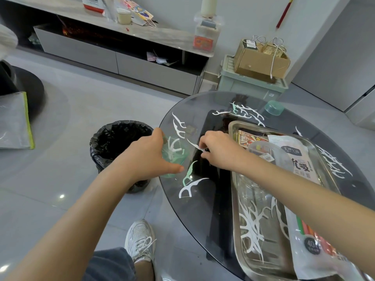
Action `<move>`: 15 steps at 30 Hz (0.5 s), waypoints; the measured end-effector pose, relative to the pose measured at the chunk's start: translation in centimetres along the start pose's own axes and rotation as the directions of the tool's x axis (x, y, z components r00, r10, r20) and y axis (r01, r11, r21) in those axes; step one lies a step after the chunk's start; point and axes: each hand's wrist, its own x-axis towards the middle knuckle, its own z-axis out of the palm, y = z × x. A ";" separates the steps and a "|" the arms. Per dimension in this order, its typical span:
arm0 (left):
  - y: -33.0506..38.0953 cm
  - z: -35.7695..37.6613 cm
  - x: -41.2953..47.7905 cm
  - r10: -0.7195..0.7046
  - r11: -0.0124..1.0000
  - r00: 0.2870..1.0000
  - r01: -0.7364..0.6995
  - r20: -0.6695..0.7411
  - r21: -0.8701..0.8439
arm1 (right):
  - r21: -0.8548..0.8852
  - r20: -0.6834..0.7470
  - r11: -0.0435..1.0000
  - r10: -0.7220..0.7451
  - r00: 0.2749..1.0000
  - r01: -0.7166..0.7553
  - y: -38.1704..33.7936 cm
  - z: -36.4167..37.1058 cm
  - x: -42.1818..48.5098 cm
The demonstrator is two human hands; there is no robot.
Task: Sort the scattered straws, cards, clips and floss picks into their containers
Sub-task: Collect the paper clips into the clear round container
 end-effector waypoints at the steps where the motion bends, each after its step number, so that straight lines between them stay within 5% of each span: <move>1: 0.0 0.0 0.0 0.002 1.000 1.000 -0.002 -0.001 -0.001 | -0.063 -0.044 0.998 -0.025 0.999 0.022 -0.2 0.3 0.0; 7: 0.2 0.2 -0.1 0.015 1.000 1.000 -0.015 0.004 -0.001 | -0.244 -0.046 0.964 -0.125 0.991 0.110 -0.9 0.6 0.4; 15: -0.3 -0.1 -0.1 0.020 1.000 1.000 -0.020 -0.002 -0.017 | 0.007 0.067 0.998 -0.056 0.996 0.055 -0.1 -0.3 -2.1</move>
